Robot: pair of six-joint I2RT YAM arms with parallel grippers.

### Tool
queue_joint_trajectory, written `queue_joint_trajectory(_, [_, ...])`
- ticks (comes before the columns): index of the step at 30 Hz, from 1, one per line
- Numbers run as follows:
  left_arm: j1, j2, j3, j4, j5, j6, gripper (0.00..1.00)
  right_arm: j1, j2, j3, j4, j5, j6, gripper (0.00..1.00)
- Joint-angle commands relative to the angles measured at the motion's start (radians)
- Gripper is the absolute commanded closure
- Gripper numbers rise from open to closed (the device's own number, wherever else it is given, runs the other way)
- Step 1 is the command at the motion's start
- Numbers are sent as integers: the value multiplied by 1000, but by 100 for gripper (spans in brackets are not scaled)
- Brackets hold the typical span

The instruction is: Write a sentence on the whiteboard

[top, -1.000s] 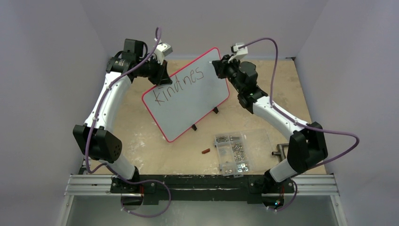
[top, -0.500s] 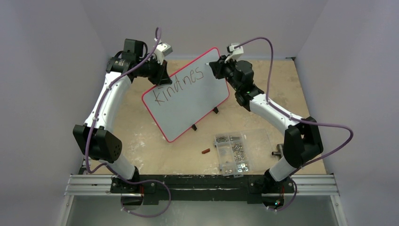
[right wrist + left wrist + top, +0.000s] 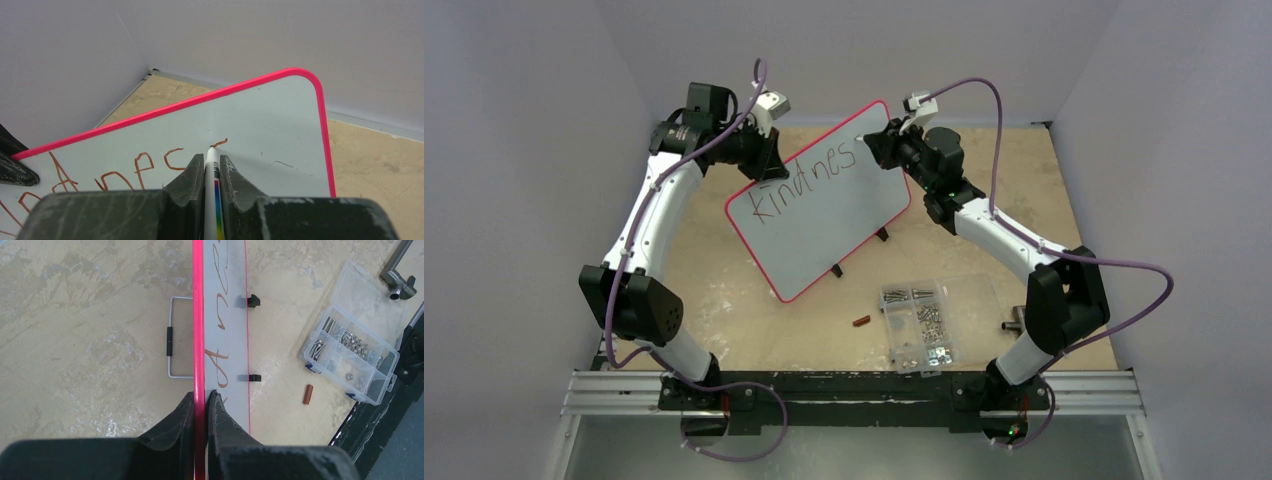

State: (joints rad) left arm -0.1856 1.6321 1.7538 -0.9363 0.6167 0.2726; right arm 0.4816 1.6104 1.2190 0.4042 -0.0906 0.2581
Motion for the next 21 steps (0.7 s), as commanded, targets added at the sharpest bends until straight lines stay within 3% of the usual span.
queue_joint_trajectory(1, [-11, -16, -19, -29, -58, 91, 100, 3, 3, 19, 7, -56, 9, 100])
queue_joint_trajectory(21, [-11, -21, -20, -29, -61, 92, 100, 1, -30, -47, -56, 48, -23, 100])
